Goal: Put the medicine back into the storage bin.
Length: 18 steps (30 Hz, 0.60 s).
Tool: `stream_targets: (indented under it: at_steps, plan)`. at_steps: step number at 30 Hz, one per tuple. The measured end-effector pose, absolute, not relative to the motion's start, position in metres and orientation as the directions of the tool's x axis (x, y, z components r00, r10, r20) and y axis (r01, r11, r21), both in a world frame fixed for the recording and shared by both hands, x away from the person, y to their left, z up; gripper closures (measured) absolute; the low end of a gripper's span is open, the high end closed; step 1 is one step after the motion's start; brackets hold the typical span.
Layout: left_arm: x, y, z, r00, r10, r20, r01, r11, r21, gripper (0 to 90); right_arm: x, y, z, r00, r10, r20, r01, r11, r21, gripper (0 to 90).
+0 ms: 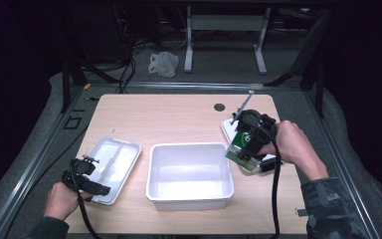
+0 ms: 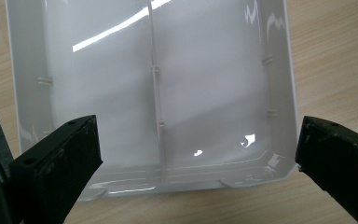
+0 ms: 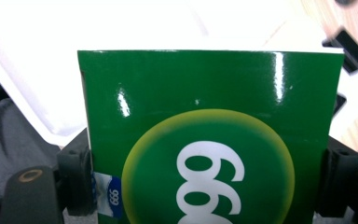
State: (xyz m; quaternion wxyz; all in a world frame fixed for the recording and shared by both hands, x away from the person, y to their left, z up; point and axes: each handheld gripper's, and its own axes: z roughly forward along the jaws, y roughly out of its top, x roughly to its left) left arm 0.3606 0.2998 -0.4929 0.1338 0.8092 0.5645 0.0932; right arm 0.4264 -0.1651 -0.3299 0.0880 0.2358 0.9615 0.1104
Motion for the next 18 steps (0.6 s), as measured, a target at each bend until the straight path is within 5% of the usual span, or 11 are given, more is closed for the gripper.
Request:
stream_targets:
  at_steps: [18]
  plan:
    - [0.361,0.299,-0.493,0.352,0.936,-0.001,0.886,-0.333,0.322,0.0,0.423,-0.092,-0.349,-0.973,0.193,-0.125,0.162,0.961,0.222,16.6]
